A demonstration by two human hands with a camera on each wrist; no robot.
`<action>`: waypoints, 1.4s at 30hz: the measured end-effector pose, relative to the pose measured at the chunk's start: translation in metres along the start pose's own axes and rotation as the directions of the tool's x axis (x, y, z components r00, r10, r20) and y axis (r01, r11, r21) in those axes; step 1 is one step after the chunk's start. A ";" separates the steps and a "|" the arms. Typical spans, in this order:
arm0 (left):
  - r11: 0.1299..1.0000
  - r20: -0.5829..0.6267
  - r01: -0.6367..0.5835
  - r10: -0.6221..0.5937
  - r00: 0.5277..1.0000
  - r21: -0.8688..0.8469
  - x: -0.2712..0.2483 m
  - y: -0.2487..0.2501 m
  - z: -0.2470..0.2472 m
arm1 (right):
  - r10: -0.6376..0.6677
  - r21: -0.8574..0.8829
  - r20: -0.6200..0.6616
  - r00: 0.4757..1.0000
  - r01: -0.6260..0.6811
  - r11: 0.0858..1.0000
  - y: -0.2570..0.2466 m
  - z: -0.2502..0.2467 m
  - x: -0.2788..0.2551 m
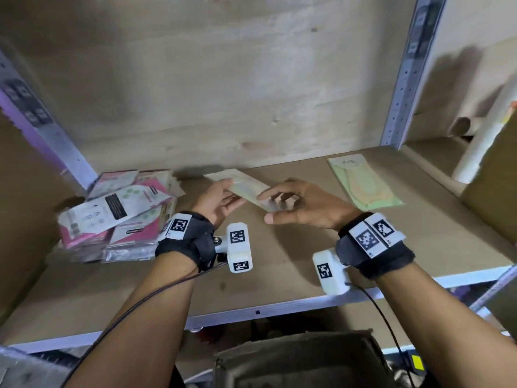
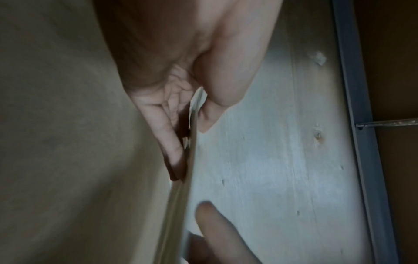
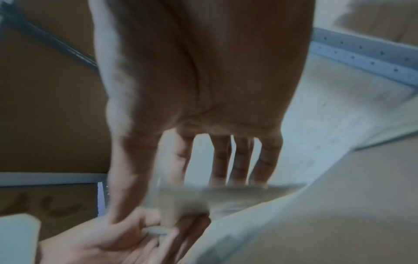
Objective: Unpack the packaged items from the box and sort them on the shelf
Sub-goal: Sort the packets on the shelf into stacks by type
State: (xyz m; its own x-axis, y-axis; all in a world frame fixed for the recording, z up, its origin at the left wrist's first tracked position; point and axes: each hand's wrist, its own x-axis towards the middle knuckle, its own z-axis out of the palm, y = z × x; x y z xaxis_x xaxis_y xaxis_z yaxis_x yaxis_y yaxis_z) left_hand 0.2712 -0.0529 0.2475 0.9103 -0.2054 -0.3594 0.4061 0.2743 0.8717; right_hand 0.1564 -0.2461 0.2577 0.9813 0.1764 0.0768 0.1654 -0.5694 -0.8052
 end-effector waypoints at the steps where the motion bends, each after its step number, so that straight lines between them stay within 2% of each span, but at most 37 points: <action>1: 1.000 0.001 -0.005 0.005 1.000 0.024 0.004 -0.001 0.002 | 0.021 0.022 0.027 0.999 -0.022 1.000 0.001 -0.007 -0.001; 3: 0.999 0.001 -0.012 0.012 1.000 0.051 0.010 -0.004 0.000 | 0.045 0.105 -0.008 0.999 -0.044 0.994 0.006 -0.017 -0.002; 6: 0.997 0.063 0.009 -0.014 0.998 0.078 0.017 -0.012 0.000 | 0.144 0.237 -0.160 0.977 -0.103 0.966 0.022 -0.023 0.002; 10: 0.997 0.137 0.040 -0.049 0.989 0.070 0.016 -0.018 0.010 | 0.294 0.410 -0.093 0.951 -0.233 0.882 0.044 -0.025 0.001; 14: 0.998 0.138 0.042 -0.047 0.989 0.038 0.015 -0.025 0.019 | 0.309 0.648 -0.039 0.950 -0.211 0.732 0.051 -0.021 -0.002; 17: 0.999 0.133 0.021 -0.025 0.991 0.032 0.012 -0.032 0.025 | 0.336 0.685 -0.056 0.940 -0.209 0.698 0.050 -0.018 -0.005; 19: 0.996 0.181 -0.001 -0.016 0.983 0.093 0.009 -0.036 0.028 | 0.369 0.730 -0.091 0.925 -0.190 0.657 0.050 -0.018 -0.008; 23: 0.942 0.325 -0.057 -0.057 0.944 0.332 -0.001 -0.040 0.033 | 0.462 0.777 -0.180 0.868 -0.162 0.608 0.052 -0.020 -0.015; 26: 0.909 0.395 -0.055 -0.125 0.910 0.414 -0.006 -0.042 0.038 | 0.492 0.772 -0.200 0.847 -0.173 0.611 0.057 -0.022 -0.019; 30: 0.884 0.399 -0.072 -0.135 0.907 0.462 -0.008 -0.049 0.041 | 0.499 0.745 -0.203 0.842 -0.198 0.637 0.062 -0.022 -0.024; 36: 0.884 0.364 -0.095 -0.089 0.927 0.459 -0.005 -0.052 0.050 | 0.513 0.619 -0.150 0.845 -0.325 0.715 0.069 -0.034 -0.032; 39: 0.875 0.349 -0.128 -0.049 0.936 0.467 -0.002 -0.058 0.067 | 0.520 0.543 -0.200 0.831 -0.348 0.764 0.076 -0.044 -0.037; 42: 0.864 0.295 -0.195 0.057 0.954 0.464 0.004 -0.065 0.090 | 0.520 0.451 -0.297 0.801 -0.362 0.816 0.086 -0.057 -0.041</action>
State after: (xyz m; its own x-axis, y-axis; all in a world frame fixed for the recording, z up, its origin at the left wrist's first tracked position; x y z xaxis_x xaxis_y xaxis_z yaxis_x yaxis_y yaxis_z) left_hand 0.2414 -0.1559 0.2192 0.8676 -0.4576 -0.1946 0.1358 -0.1583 0.9780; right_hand 0.1359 -0.3483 0.2191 0.9014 -0.3927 -0.1826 -0.2650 -0.1667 -0.9497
